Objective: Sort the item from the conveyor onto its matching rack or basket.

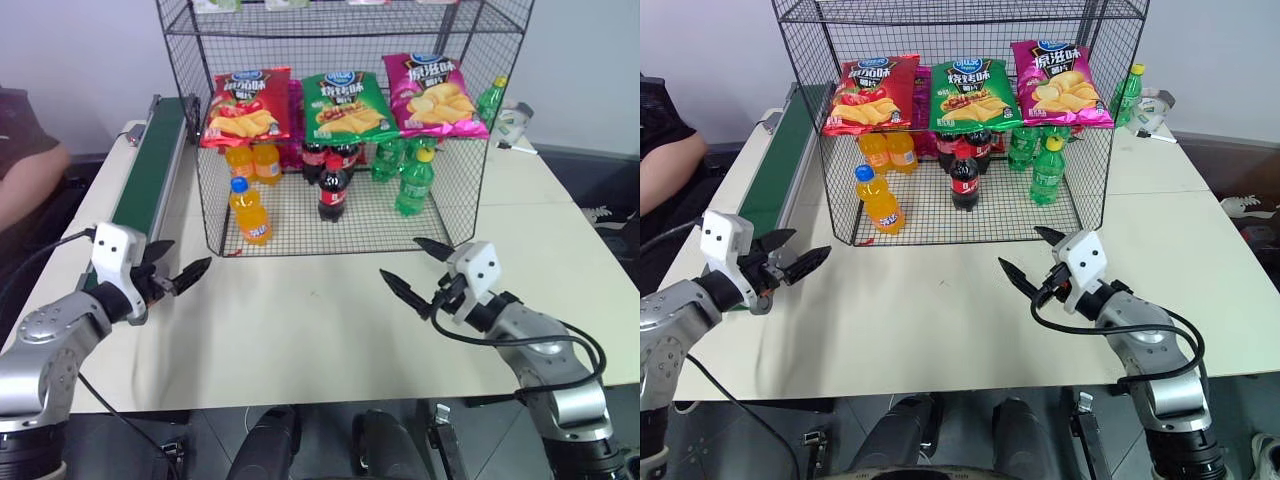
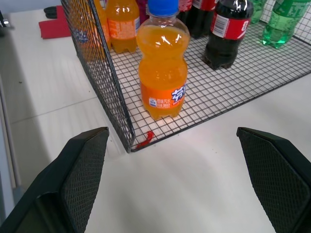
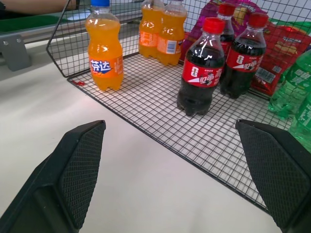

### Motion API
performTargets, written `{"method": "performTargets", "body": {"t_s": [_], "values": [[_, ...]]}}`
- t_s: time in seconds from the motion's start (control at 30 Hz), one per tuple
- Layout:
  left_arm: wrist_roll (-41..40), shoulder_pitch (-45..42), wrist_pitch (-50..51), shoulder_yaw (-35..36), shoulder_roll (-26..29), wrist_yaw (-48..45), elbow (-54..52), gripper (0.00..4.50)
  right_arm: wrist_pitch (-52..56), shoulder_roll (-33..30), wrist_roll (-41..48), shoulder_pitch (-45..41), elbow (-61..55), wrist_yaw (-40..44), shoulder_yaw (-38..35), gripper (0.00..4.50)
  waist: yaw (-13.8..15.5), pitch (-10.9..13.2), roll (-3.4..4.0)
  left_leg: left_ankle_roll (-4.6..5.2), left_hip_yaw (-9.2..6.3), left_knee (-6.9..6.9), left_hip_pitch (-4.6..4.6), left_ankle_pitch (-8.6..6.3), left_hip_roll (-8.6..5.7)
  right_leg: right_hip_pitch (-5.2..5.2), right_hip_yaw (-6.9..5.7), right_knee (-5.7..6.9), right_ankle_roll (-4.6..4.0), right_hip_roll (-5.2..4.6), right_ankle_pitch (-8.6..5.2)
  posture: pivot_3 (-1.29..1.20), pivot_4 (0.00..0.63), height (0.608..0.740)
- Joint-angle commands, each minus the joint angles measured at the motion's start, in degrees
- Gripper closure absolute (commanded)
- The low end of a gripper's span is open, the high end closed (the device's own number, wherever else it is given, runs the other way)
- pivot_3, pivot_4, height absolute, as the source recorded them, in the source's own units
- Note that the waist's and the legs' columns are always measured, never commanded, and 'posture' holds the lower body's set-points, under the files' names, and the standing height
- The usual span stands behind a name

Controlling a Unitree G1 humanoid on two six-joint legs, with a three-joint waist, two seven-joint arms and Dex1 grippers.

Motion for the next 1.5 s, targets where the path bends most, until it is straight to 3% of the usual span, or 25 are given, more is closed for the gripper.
{"method": "performTargets", "body": {"t_s": [0.03, 1.5], "values": [[0.22, 0.61, -1.54, 0.83, 0.17, -0.30, -2.43, 0.09, -1.23, -0.74, 0.66, -1.10, -0.63, 0.48, -1.44, 0.00, -0.01, 0.00, 0.00, 0.00, 0.00, 0.00, 0.00, 0.00, 0.00, 0.01, 0.00, 0.00, 0.00, 0.00, 0.00, 0.00, 0.150, 0.740], [-0.30, 2.18, 1.82, 1.33, -2.02, 7.09, -6.13, 0.09, -3.71, -1.79, 1.08, -2.63, 4.49, 5.14, -0.99, 0.00, 0.06, 0.01, 0.02, 0.00, 0.00, -0.02, -0.01, -0.01, 0.01, 0.12, 0.00, -0.07, -0.02, 0.00, -0.01, 0.00, 0.150, 0.740]]}}
